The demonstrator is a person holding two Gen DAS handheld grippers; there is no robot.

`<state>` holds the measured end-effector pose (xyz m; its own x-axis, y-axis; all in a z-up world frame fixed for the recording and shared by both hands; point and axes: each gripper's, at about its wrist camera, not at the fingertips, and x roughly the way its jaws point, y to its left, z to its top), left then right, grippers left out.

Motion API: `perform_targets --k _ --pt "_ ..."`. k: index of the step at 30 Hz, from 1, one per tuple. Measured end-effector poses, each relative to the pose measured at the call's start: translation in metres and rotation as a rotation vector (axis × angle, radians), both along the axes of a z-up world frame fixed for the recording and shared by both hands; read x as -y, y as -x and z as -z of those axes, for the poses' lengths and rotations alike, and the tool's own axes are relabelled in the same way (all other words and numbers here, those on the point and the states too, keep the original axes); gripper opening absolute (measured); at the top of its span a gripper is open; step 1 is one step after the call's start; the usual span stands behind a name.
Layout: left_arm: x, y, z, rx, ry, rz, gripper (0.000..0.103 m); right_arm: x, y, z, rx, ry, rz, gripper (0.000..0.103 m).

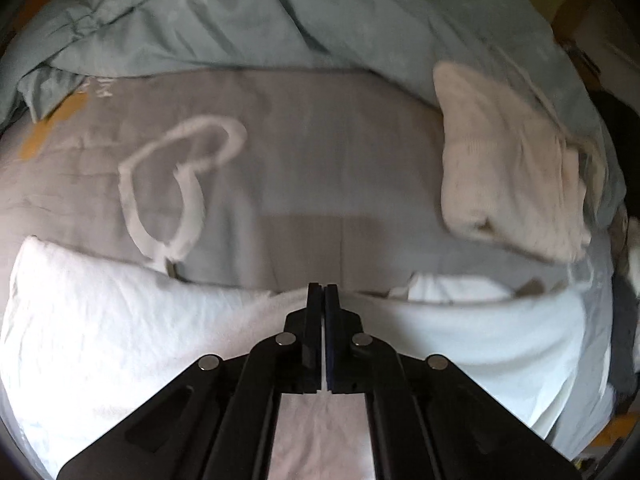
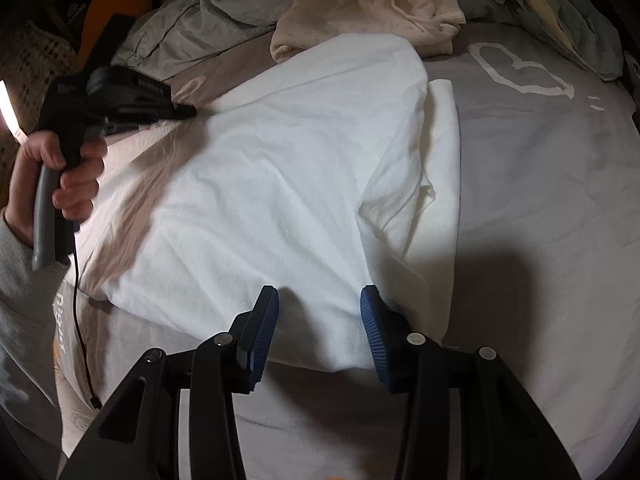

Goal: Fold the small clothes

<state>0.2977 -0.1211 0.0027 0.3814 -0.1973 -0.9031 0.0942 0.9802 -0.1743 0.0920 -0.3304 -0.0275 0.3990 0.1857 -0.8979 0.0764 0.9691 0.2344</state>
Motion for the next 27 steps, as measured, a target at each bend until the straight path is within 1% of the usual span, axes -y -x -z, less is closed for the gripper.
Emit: perform_targets --k 2,3,4,6,7,9,10,11,12,13,14,15,17,18,19,20,22,23,24,25,26,27 --pt "0.001 -0.006 -0.005 0.013 0.007 -0.002 0.000 0.001 0.000 0.001 0.000 -0.003 0.002 0.044" --pt "0.002 -0.011 -0.003 0.010 0.007 0.002 0.000 0.001 0.000 0.001 0.000 -0.004 0.005 0.044" --pt "0.005 -0.016 0.004 -0.003 0.003 0.019 0.000 0.001 0.000 0.001 0.002 -0.007 0.008 0.044" --pt "0.010 -0.026 0.023 -0.040 -0.022 0.063 0.000 0.004 -0.001 0.003 0.014 -0.036 0.019 0.049" --pt "0.009 -0.029 0.031 -0.047 -0.021 0.073 0.000 0.006 -0.002 0.004 0.017 -0.052 0.021 0.049" --pt "0.003 -0.020 0.030 -0.011 0.015 0.073 0.001 0.010 -0.002 0.003 0.024 -0.073 0.023 0.050" --pt "-0.004 -0.013 0.022 0.021 0.043 0.070 0.004 0.011 -0.001 0.001 0.034 -0.078 0.027 0.050" --pt "-0.011 -0.003 0.013 0.052 0.075 0.074 0.013 0.012 0.001 -0.002 0.052 -0.077 0.039 0.050" --pt "-0.017 0.008 0.004 0.084 0.099 0.086 0.019 0.015 0.005 -0.010 0.101 -0.073 0.075 0.050" --pt "-0.023 0.023 -0.008 0.127 0.105 0.107 0.029 0.018 0.011 -0.020 0.174 -0.074 0.108 0.050" --pt "-0.028 0.036 -0.017 0.158 0.089 0.120 0.032 0.019 0.016 -0.031 0.247 -0.066 0.119 0.050" --pt "-0.033 0.051 -0.026 0.190 0.058 0.133 0.033 0.018 0.018 -0.040 0.293 -0.049 0.122 0.050" --pt "-0.045 0.083 -0.039 0.237 0.004 0.153 0.035 0.013 0.017 -0.056 0.363 0.023 0.111 0.050" --pt "-0.054 0.096 -0.043 0.254 -0.022 0.151 0.037 0.010 0.010 -0.061 0.366 0.049 0.086 0.050" --pt "-0.065 0.107 -0.045 0.261 -0.040 0.139 0.042 0.008 0.002 -0.064 0.357 0.059 0.070 0.050" --pt "-0.070 0.115 -0.045 0.255 -0.054 0.121 0.044 0.006 -0.007 -0.067 0.339 0.062 0.066 0.050" --pt "-0.090 0.124 -0.037 0.223 -0.070 0.091 0.044 -0.001 -0.033 -0.071 0.263 0.062 0.053 0.050" --pt "-0.102 0.128 -0.031 0.203 -0.071 0.074 0.044 -0.005 -0.057 -0.070 0.193 0.061 0.055 0.048" --pt "-0.114 0.132 -0.024 0.186 -0.073 0.053 0.044 -0.008 -0.069 -0.068 0.167 0.055 0.067 0.044" --pt "-0.125 0.136 -0.017 0.173 -0.078 0.033 0.044 -0.009 -0.084 -0.063 0.143 0.060 0.083 0.044" --pt "-0.138 0.137 -0.009 0.155 -0.088 0.007 0.044 -0.009 -0.102 -0.056 0.106 0.103 0.110 0.043" --pt "-0.148 0.135 -0.001 0.133 -0.091 -0.020 0.044 -0.011 -0.114 -0.049 0.076 0.145 0.128 0.041"
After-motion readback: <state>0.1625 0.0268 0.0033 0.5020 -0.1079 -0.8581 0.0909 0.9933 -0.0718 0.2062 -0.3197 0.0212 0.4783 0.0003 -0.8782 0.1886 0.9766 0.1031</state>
